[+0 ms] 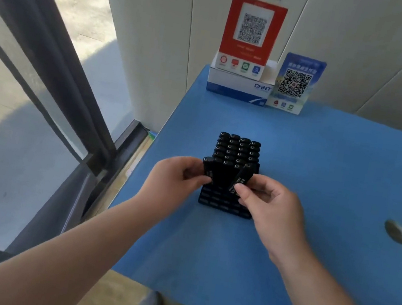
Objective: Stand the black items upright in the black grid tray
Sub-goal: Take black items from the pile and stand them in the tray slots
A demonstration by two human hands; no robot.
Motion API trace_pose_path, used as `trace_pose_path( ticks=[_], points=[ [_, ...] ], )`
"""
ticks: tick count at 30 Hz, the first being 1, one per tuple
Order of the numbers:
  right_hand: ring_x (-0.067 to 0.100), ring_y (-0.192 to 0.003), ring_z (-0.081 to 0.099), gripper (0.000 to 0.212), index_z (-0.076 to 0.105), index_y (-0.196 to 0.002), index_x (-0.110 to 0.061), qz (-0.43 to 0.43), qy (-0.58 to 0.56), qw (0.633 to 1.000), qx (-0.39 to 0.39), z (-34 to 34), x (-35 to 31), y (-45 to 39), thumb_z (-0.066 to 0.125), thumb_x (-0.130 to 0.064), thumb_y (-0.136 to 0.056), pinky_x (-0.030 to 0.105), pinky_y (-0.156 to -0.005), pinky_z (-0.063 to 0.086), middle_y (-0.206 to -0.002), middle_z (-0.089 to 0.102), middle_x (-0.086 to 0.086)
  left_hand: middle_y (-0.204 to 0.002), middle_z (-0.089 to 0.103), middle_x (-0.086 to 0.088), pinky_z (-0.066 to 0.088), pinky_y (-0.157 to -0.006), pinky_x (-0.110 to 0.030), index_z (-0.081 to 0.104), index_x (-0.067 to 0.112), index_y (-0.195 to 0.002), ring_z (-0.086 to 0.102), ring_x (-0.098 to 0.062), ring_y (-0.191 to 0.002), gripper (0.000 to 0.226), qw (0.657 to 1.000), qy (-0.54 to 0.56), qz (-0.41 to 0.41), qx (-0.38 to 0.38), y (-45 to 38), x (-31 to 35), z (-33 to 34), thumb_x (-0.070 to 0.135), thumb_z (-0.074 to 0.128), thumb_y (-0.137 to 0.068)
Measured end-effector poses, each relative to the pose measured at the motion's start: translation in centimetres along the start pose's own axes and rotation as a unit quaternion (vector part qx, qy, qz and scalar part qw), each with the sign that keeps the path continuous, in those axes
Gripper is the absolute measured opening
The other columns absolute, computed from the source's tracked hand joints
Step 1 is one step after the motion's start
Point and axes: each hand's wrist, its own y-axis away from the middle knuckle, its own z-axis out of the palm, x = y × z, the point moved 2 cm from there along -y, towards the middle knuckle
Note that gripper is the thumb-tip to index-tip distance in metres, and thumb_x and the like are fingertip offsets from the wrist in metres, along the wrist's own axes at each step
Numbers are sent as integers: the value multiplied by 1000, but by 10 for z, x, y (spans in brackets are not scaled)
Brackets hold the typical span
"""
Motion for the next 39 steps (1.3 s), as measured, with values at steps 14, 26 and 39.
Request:
trace_pose_path(
  ticks=[14, 26, 39],
  points=[
    [4, -81, 72, 16, 77, -99, -22, 12, 30, 994, 100, 21, 19, -2, 77, -12, -86, 27, -84, 57, -86, 77, -12, -82, 59, 14, 40, -70, -17, 71, 22, -92, 52, -6, -70, 5, 973, -151, 171, -36, -26, -21, 8, 25, 71, -88],
    [3, -75, 66, 9, 76, -87, -23, -60, 153, 975, 149, 44, 23, -5, 78, -14, -84, 23, -72, 54, -81, 72, -15, -86, 65, 11, 48, -75, -19, 64, 24, -88, 59, -4, -80, 10, 983, -102, 128, -79, -34, -27, 5, 27, 73, -87],
    [-1, -75, 62, 11, 77, -91, -21, -100, 224, 953, 177, 48, 23, -4, 76, -13, -84, 9, -67, 44, -82, 70, -17, -84, 63, 14, 46, -72, -11, 64, 22, -89, 59, -3, -80, 9, 981, -90, 144, -92, -35, -27, 3, 25, 72, -87]
  ],
)
